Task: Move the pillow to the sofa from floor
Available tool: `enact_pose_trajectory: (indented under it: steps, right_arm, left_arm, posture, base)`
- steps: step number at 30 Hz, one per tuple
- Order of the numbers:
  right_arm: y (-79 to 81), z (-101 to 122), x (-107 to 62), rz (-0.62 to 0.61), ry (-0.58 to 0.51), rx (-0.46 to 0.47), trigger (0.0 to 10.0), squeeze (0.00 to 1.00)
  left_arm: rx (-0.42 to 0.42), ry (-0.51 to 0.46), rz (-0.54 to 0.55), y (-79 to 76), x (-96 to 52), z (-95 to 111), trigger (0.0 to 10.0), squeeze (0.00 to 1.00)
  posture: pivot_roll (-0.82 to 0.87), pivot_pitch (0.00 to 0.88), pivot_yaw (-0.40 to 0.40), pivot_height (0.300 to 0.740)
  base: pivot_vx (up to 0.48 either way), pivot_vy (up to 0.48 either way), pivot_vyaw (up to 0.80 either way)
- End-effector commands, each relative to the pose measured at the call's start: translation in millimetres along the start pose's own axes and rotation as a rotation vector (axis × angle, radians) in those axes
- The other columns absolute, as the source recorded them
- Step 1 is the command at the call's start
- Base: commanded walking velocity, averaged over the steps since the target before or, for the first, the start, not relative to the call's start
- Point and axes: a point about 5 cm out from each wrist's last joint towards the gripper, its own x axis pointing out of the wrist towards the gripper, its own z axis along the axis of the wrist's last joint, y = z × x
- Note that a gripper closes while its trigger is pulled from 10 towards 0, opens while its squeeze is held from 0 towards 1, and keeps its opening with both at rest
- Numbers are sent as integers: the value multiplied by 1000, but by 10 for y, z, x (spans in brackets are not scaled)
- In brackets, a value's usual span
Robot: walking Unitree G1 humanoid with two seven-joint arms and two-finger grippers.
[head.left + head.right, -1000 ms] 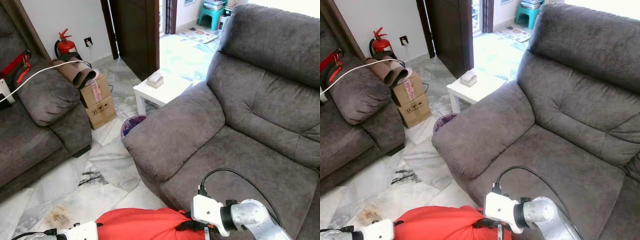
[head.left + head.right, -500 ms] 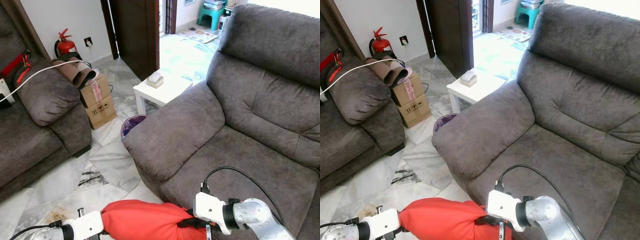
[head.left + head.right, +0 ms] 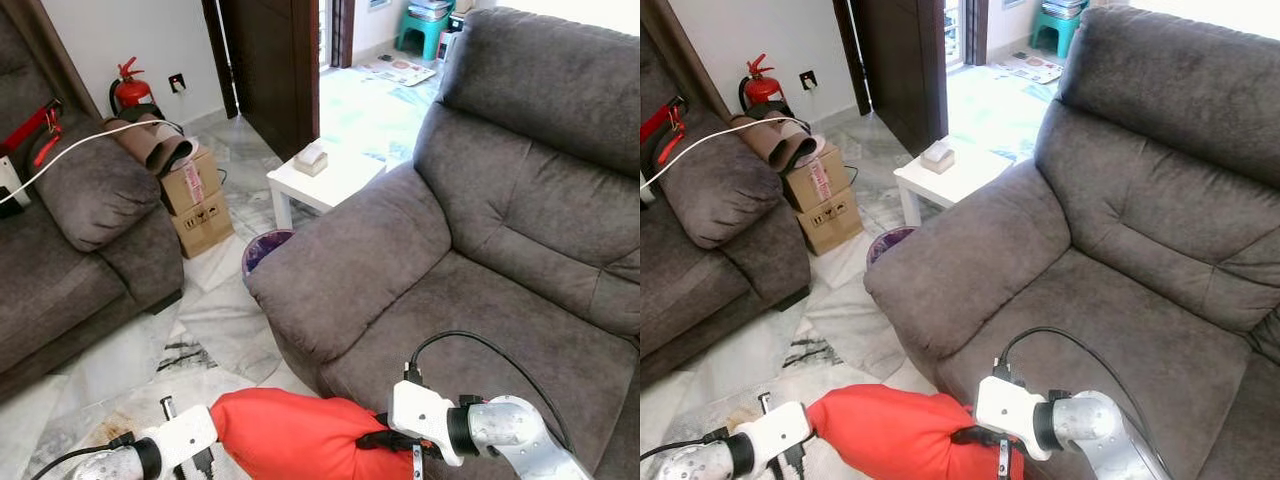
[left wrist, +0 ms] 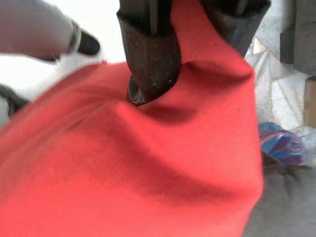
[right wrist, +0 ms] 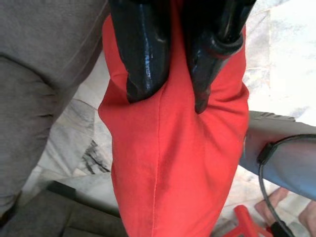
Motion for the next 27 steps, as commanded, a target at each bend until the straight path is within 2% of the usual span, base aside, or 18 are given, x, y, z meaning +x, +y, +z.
enact_pose_trajectory:
  steps: [1,4,6,7,8,11,12,14,15,17,18,19,21,23,26,27]
  right_arm:
    - [-41,191,-20,-36,-105,-55,10000,0]
    - [-65,167,-15,-83,-98,-49,10000,0]
    - [-101,146,-19,-170,-144,-8,10000,0]
    - [-144,74,-19,-252,-161,70,10000,0]
    - [-157,34,-17,-282,-161,107,10000,0]
    - [-229,-190,-21,-477,-144,252,10000,0]
    - [-224,-282,-15,-563,-151,334,10000,0]
    - [-216,-304,-11,-585,-156,359,10000,0]
    - [-168,-328,-5,-631,-201,428,10000,0]
    - [-142,-326,-11,-673,-236,471,10000,0]
    - [-140,-297,-20,-726,-286,514,10000,0]
    - [-136,-260,-25,-759,-340,553,10000,0]
    - [-129,-224,-21,-783,-382,570,10000,0]
    - [-124,-213,-14,-799,-401,579,10000,0]
    - [-153,-223,17,-848,-388,588,10000,0]
    - [-184,-193,16,-862,-402,592,10000,0]
  left_arm:
    - [-36,-43,73,75,25,80,0,0]
    - [-78,-62,127,129,60,134,0,0]
    - [-121,-103,202,217,99,249,0,0]
    - [-196,-143,284,299,132,354,0,0]
    - [-231,-159,319,333,142,396,0,0]
    - [-255,-234,425,463,185,640,0,0]
    - [-298,-276,490,513,207,757,0,0]
    - [-316,-289,509,524,212,788,0,0]
    - [-327,-320,530,502,238,885,0,0]
    - [-348,-339,545,470,254,940,0,0]
    - [-378,-348,568,436,251,968,9882,0]
    - [-390,-348,574,396,246,984,10000,0]
    - [-396,-338,571,344,239,983,10000,0]
    - [-414,-328,571,305,237,960,10000,0]
    - [-453,-336,604,330,202,978,10000,0]
    - [-431,-322,604,337,201,986,10000,0]
  posture:
    - [59,158,32,740]
    - [61,159,31,740]
    - [60,160,28,740]
    - [58,161,28,740]
    - [57,161,27,740]
    - [57,161,26,740]
    - [58,162,25,740]
    - [58,162,25,740]
    - [59,161,26,740]
    - [57,162,27,740]
    - [47,162,29,740]
    - [43,162,29,740]
    - [42,162,30,740]
    - [42,161,28,740]
    - [47,159,24,740]
    - [50,158,23,740]
  base:
    - [0,0,0]
    - [0,0,0]
    - [0,0,0]
    - [0,0,0]
    - [0,0,0]
    - [0,0,0]
    - [0,0,0]
    - [0,0,0]
    - [0,0,0]
    - [0,0,0]
    - [0,0,0]
    - [0,0,0]
    - [0,0,0]
    - [0,0,0]
    - [0,0,0]
    - [0,0,0]
